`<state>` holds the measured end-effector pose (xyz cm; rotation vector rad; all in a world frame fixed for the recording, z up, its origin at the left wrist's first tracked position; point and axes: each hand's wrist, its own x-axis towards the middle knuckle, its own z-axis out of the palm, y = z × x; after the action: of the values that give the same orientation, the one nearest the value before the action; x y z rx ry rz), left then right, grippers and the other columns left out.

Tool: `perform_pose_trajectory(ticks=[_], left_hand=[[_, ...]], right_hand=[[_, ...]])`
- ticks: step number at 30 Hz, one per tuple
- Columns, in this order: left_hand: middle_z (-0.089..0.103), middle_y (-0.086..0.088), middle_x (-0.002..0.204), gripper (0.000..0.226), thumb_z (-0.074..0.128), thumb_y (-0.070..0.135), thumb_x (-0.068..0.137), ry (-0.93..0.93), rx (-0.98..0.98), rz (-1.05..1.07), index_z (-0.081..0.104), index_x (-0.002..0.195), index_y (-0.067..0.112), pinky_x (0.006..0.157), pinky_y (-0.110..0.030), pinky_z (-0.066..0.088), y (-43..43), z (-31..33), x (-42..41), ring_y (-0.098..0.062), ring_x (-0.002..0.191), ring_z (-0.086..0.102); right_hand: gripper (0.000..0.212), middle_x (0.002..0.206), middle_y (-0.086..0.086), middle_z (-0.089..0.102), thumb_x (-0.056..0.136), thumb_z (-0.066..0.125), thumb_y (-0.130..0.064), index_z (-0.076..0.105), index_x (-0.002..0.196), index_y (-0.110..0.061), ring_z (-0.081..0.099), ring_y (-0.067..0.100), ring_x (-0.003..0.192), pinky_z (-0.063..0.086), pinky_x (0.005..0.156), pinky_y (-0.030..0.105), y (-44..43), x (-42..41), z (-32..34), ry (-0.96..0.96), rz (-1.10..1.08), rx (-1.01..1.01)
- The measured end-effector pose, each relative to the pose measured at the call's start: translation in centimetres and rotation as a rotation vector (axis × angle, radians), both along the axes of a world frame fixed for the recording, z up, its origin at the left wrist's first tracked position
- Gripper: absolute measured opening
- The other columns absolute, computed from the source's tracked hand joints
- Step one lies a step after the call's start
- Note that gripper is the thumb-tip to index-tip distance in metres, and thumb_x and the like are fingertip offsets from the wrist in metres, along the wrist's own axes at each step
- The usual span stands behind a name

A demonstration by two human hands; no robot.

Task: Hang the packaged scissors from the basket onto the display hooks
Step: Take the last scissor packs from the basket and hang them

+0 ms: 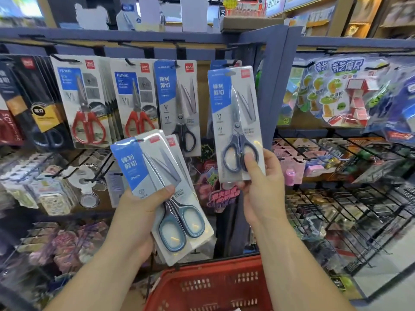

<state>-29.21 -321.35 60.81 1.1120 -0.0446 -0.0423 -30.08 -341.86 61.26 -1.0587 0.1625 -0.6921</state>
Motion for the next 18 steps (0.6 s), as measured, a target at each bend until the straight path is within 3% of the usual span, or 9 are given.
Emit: perform_pose_trajectory(ticks=[3,6,11,15,18], left_hand=[[0.076,-0.011,0.126,0.048,0.064,-0.007,0.090,-0.010,-0.007,0.007,0.065,0.135,0.010,0.102,-0.051,0.055,0.0,0.2,0.3,-0.037,0.118,0.070],[0.076,-0.013,0.123,0.043,0.062,-0.009,0.092,0.008,-0.021,-0.001,0.067,0.131,0.009,0.102,-0.052,0.055,-0.1,0.4,0.2,-0.040,0.117,0.070],[0.076,-0.013,0.123,0.043,0.064,-0.006,0.091,0.015,-0.034,-0.012,0.067,0.131,0.010,0.100,-0.052,0.057,-0.3,0.7,0.4,-0.041,0.117,0.070],[0.076,-0.013,0.124,0.047,0.065,-0.004,0.088,0.005,-0.052,-0.029,0.065,0.134,0.009,0.092,-0.047,0.063,-0.1,0.9,0.5,-0.040,0.116,0.071],[0.075,-0.014,0.125,0.057,0.069,0.003,0.079,-0.014,-0.043,-0.038,0.064,0.135,0.008,0.094,-0.050,0.062,0.1,1.3,0.7,-0.041,0.117,0.070]], right_hand=[[0.008,0.084,-0.005,0.071,0.100,0.068,-0.018,0.063,0.106,-0.023,0.058,0.013,0.064,0.040,0.048,0.027,-0.1,1.5,0.7,-0.015,-0.003,0.007],[0.010,0.093,-0.002,0.073,0.099,0.070,-0.018,0.064,0.106,-0.023,0.063,0.016,0.075,0.045,0.053,0.026,0.0,3.0,1.2,-0.025,-0.022,0.034],[0.013,0.091,-0.001,0.072,0.099,0.071,-0.022,0.064,0.108,-0.019,0.059,0.015,0.071,0.044,0.049,0.025,0.1,4.4,2.0,-0.021,-0.081,0.040],[0.012,0.092,-0.001,0.073,0.097,0.074,-0.024,0.066,0.105,-0.019,0.063,0.018,0.080,0.048,0.067,0.035,0.3,4.8,1.6,-0.034,-0.158,0.033],[0.010,0.093,-0.001,0.074,0.096,0.075,-0.023,0.068,0.101,-0.020,0.065,0.021,0.084,0.049,0.078,0.041,0.3,4.6,0.9,-0.052,-0.197,0.043]])
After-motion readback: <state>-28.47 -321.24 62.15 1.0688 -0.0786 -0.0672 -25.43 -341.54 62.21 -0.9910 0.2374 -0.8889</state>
